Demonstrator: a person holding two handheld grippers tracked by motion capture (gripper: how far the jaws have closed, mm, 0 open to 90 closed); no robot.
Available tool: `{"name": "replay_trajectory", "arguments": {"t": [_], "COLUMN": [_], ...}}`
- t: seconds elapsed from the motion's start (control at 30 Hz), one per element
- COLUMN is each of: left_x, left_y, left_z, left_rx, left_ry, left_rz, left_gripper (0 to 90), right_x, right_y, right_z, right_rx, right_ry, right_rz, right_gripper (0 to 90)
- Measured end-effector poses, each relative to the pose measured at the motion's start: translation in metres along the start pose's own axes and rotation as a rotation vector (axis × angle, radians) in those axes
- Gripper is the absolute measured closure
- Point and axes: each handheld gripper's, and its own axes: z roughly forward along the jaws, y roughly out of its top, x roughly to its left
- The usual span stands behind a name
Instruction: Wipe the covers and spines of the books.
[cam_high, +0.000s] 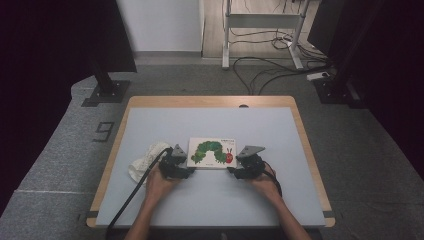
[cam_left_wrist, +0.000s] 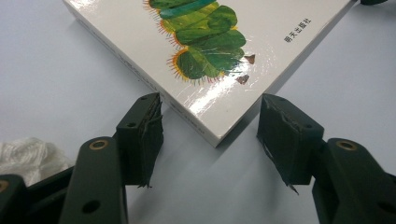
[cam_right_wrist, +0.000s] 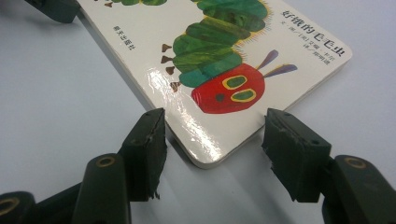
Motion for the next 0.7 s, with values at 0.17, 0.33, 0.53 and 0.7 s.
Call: {"name": "replay_trajectory", "arguments": {"t": [0.17,0.33,0.53,0.7], "left_x": [0.0,-0.002,-0.007,-0.011], "left_y": [0.0,0.001,0.0,-0.003], "left_z": [0.0,-0.006,-0.019,-0.034], "left_rx": [-0.003,-0.03,-0.063,-0.084], "left_ry": [0.009,0.017,-0.003,-0.031], "left_rz": [-0.012,-0.04,-0.044,-0.063], "left_gripper": [37.6,25.0,13.5,7.5], "right_x": [-0.001,-0.004,-0.004,-0.001], "right_y": [0.001,0.002,0.003,0.008], "right_z": [0.001,-0.002,-0.009,-0.02], "right_rx": [0.001,0.017,0.007,-0.016], "right_ry": [0.002,0.011,0.03,0.029], "right_rz": [0.005,0.001,-0.002,-0.004], "right_gripper": [39.5,37.5,21.1,12.4]}}
